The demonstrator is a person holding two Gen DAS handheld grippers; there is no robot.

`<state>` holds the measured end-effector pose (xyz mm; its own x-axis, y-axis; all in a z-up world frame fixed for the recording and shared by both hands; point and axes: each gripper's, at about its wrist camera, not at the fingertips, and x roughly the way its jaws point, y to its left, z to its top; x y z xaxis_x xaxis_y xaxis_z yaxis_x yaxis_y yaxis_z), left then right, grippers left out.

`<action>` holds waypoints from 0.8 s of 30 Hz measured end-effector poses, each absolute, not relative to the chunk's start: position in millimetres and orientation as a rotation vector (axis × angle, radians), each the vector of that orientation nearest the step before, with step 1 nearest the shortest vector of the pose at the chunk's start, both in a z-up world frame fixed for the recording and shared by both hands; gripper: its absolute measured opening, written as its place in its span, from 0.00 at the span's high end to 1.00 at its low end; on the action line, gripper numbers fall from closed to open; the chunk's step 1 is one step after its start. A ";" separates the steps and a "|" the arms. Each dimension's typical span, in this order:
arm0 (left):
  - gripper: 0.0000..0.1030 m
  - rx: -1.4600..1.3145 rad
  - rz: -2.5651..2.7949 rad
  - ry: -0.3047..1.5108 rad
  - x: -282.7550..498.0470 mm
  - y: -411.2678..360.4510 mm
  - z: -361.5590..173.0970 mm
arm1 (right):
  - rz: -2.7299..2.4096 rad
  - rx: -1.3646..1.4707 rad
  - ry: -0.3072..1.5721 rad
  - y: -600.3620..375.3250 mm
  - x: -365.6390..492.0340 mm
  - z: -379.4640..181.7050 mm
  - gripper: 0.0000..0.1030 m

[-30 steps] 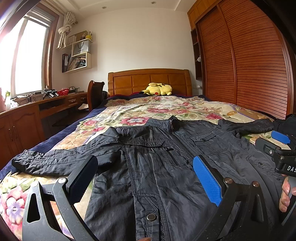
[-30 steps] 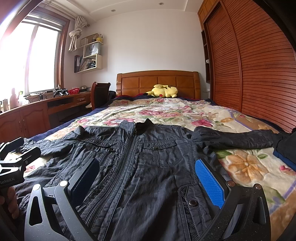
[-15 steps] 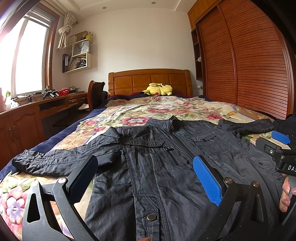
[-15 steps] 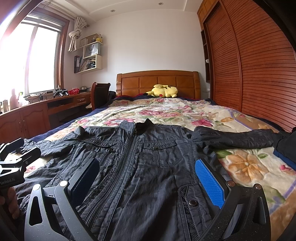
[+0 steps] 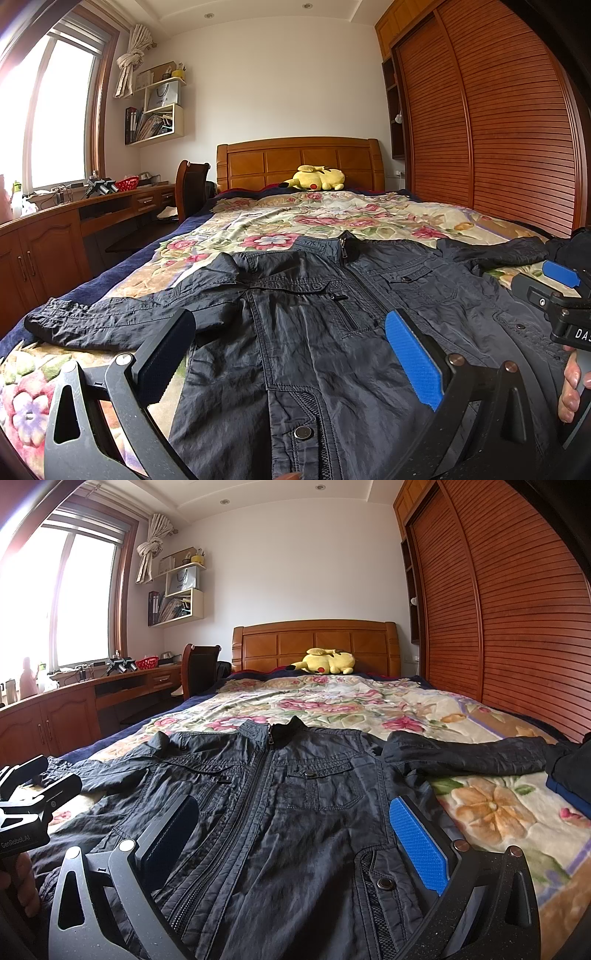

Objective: Fold large clothes

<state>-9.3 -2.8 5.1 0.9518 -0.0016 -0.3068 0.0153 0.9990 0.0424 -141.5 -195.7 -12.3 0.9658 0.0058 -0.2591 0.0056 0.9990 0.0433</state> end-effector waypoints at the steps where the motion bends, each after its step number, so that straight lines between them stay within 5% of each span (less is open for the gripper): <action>1: 0.00 0.044 -0.009 0.312 -9.4 -2.7 5.3 | 0.000 0.044 0.263 -195.7 -141.4 -12.3 0.00; 24: 0.00 0.083 0.000 0.423 -0.3 20.4 5.7 | 0.097 0.006 0.315 -179.3 -140.1 -3.0 0.00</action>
